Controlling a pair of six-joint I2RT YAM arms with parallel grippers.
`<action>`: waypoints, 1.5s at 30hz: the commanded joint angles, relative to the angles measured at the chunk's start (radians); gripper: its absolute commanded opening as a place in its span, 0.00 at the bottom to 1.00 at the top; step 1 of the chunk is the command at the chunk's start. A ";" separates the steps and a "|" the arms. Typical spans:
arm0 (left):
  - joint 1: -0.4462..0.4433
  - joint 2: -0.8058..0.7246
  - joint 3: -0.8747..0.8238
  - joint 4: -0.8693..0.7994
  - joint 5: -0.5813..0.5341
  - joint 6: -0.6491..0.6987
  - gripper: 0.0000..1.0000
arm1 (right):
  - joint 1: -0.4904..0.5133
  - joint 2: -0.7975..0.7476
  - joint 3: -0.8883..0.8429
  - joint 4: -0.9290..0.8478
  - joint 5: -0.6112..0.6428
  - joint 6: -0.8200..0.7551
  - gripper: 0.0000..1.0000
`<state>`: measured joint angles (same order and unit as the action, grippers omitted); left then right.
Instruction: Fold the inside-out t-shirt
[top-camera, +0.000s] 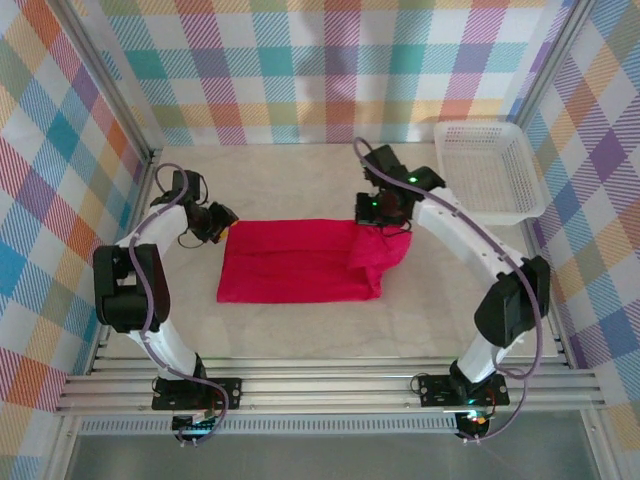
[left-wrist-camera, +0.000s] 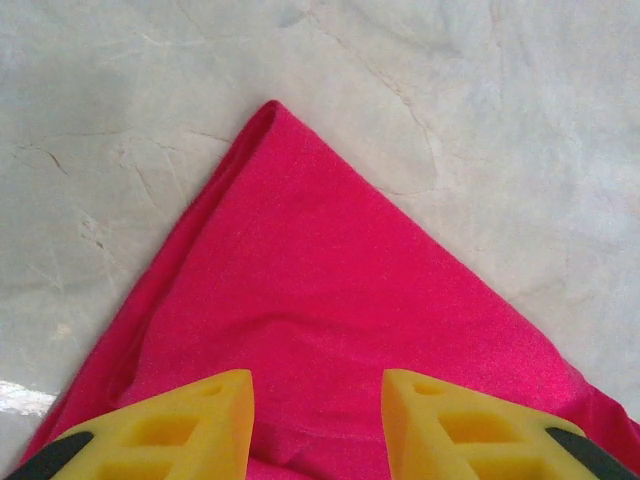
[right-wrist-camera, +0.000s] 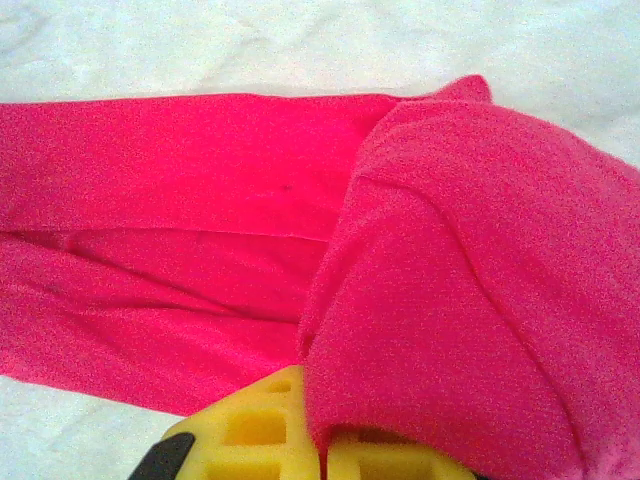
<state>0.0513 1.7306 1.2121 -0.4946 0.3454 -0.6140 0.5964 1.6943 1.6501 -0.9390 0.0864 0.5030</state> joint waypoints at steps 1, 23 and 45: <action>0.030 -0.037 -0.029 -0.001 0.053 -0.017 0.38 | 0.077 0.073 0.129 -0.026 0.013 0.048 0.00; 0.142 -0.051 -0.099 0.013 0.013 -0.011 0.38 | 0.315 0.839 1.074 -0.088 -0.288 0.108 0.66; -0.231 -0.417 -0.238 -0.067 -0.074 0.032 0.45 | 0.074 0.465 0.164 0.183 -0.231 0.128 0.21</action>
<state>-0.1448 1.3182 0.9405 -0.4847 0.2752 -0.6365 0.6495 2.1357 1.8500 -0.7731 -0.1108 0.5903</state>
